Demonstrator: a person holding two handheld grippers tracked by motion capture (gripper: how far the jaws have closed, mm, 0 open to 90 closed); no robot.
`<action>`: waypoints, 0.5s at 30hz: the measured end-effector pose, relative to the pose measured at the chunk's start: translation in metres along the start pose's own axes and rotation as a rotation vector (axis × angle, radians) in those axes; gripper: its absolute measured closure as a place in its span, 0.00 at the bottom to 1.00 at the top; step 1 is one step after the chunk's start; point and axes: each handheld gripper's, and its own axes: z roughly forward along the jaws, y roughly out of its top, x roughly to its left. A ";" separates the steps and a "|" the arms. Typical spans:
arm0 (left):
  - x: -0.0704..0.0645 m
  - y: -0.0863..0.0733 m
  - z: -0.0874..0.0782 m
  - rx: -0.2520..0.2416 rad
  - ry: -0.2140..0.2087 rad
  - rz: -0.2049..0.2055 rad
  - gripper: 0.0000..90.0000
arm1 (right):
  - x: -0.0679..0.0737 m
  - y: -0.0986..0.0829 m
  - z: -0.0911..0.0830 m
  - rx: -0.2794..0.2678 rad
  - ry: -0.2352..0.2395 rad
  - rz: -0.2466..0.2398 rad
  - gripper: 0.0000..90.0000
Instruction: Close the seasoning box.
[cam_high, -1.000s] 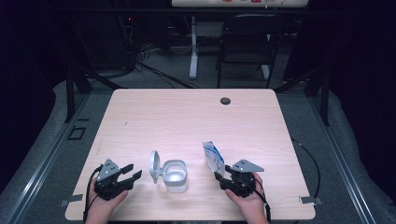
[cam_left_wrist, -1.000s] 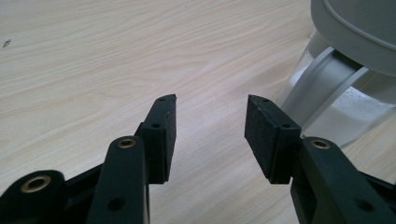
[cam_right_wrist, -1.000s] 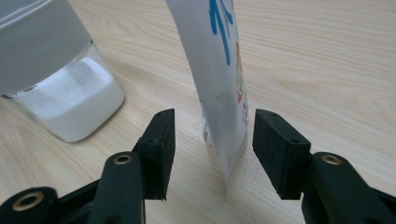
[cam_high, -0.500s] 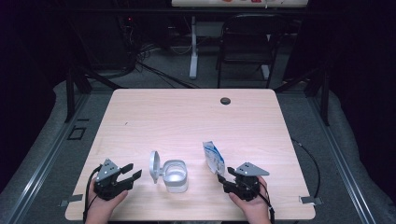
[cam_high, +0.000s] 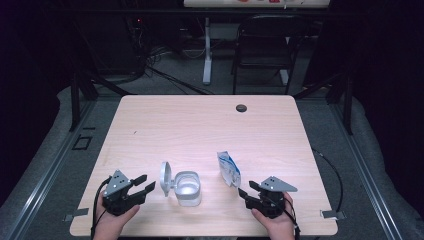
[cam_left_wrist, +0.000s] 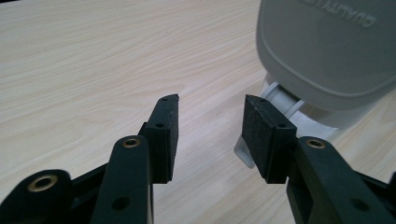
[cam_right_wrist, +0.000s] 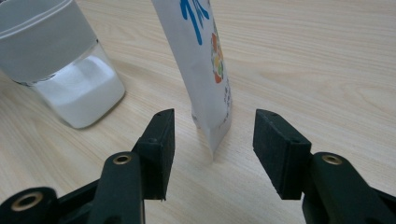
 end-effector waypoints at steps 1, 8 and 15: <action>0.000 0.000 0.000 0.000 0.000 0.000 0.65 | 0.000 0.000 0.000 0.000 0.000 0.000 0.54; -0.007 0.011 -0.006 -0.033 -0.034 0.005 0.78 | -0.004 -0.004 -0.004 0.003 -0.010 -0.006 0.54; -0.014 0.019 -0.004 -0.041 -0.054 0.022 0.84 | -0.007 -0.008 -0.006 0.007 -0.015 -0.001 0.54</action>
